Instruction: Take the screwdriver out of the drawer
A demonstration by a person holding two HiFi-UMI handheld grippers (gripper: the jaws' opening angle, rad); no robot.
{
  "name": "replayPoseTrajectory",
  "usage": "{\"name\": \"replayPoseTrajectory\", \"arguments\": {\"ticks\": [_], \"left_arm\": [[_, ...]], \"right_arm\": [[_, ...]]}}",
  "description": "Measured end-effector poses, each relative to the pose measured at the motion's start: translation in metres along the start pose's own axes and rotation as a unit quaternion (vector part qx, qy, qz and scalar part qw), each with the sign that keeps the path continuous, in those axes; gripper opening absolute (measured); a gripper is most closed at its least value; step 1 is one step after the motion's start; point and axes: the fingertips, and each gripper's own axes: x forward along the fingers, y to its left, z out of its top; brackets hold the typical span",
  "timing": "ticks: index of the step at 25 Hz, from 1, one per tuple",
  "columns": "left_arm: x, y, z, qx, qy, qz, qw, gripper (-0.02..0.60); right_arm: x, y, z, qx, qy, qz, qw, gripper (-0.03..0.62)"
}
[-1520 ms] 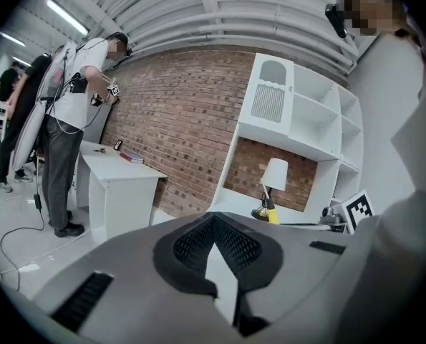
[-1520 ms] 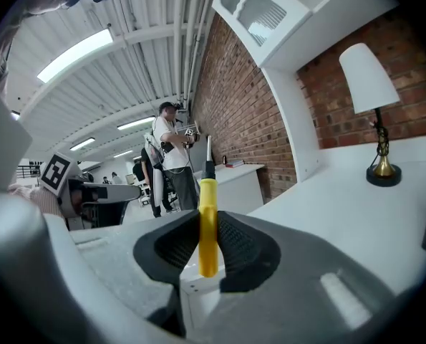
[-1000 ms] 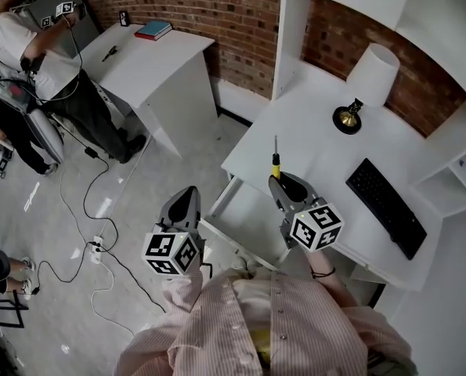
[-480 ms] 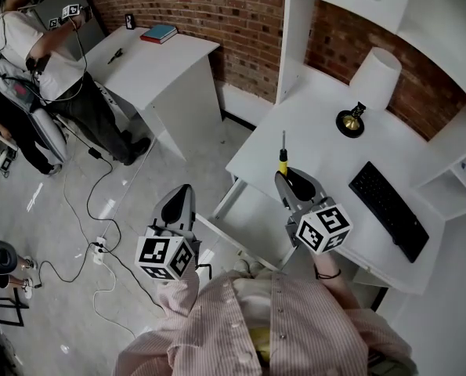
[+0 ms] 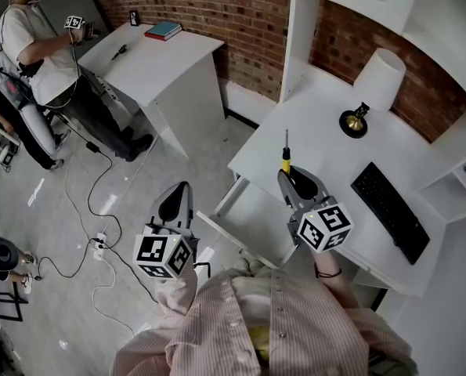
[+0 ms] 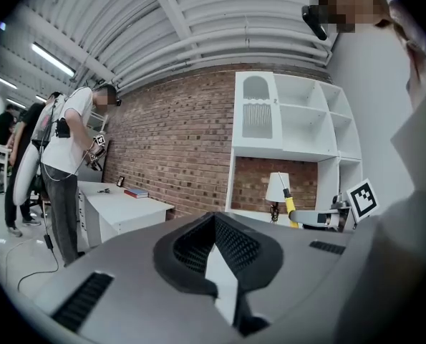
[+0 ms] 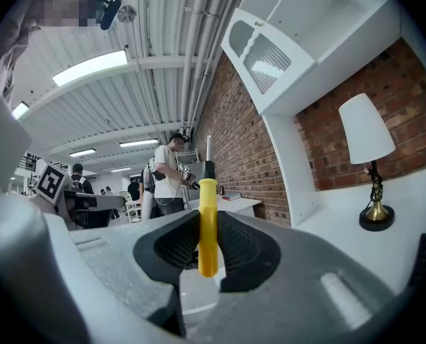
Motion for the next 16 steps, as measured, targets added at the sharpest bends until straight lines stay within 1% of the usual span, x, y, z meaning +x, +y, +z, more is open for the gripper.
{"name": "replayPoseTrajectory", "arguments": {"ticks": [7,16], "left_arm": [[0.0067,-0.0069,-0.0064,-0.002,0.007,-0.009,0.9999,-0.002],[0.0090,-0.0036,-0.0099,-0.004,0.012,-0.008,0.9999,-0.002]], "right_arm": [[-0.0004,-0.0019,-0.0038,-0.022,0.010,-0.005,1.000,0.078],[0.0009,-0.0036,-0.0070,-0.025,0.013,-0.008,1.000,0.078]]}}
